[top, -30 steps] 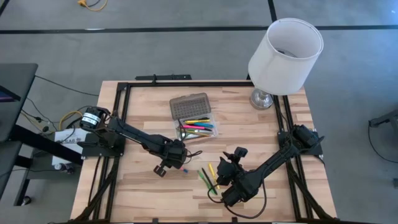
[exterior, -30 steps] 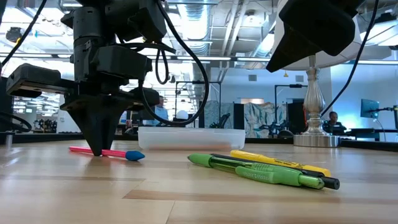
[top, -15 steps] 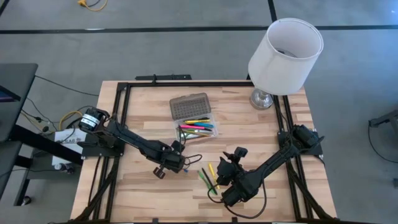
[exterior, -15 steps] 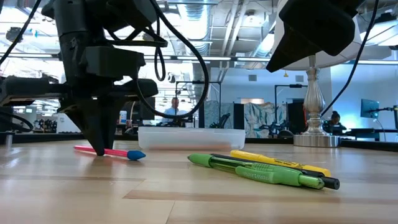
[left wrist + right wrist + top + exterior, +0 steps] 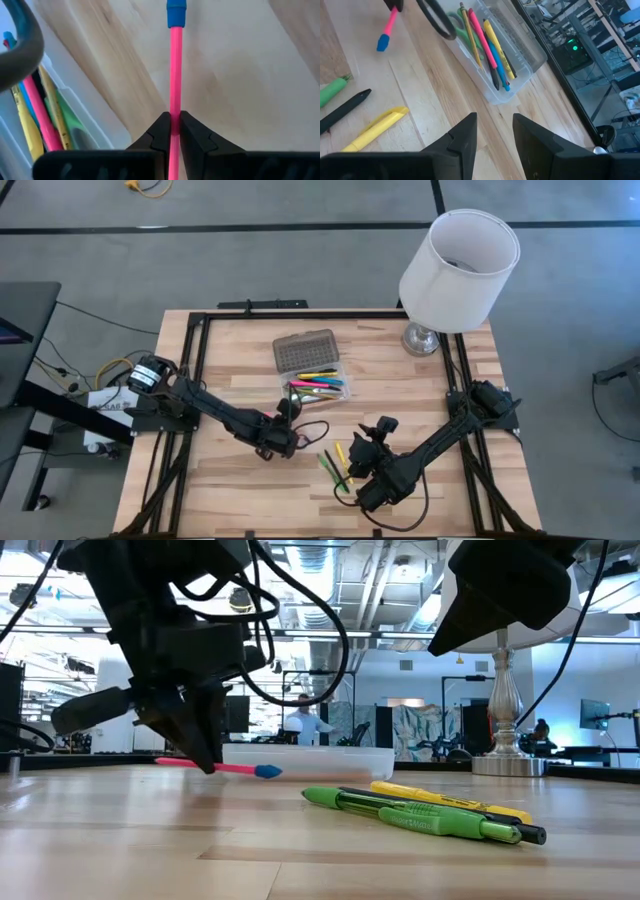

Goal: Pick & place school supplies into a supply box
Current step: Put the pink pencil into the transparent supply box

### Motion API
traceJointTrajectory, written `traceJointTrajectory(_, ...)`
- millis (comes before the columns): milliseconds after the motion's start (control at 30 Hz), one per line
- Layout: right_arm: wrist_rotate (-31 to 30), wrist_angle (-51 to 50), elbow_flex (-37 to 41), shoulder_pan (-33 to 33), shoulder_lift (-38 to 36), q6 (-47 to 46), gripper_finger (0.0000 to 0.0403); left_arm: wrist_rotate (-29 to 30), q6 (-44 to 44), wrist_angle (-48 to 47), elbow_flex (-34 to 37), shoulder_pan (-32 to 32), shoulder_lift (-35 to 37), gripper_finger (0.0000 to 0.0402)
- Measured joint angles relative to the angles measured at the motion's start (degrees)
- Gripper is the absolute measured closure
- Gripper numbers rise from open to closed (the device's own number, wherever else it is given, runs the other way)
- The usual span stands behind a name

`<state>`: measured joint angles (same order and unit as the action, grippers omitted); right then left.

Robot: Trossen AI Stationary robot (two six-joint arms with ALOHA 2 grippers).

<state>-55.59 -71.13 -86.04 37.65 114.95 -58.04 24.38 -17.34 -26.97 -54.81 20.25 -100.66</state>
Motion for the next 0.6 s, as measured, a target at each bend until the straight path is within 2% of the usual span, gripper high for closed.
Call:
traceJointTrajectory(433,-0.02,0.00,0.00,-0.04,-0.01,0.02,0.0282,-1.23,0.00,1.02,-0.11,0.11,0.20,0.0383)
traceJointTrajectory(600,-0.02,0.00,0.00,-0.51,-0.01,0.06,0.0282,-1.20,0.00,1.04,-0.13,0.12,2.59,0.0383)
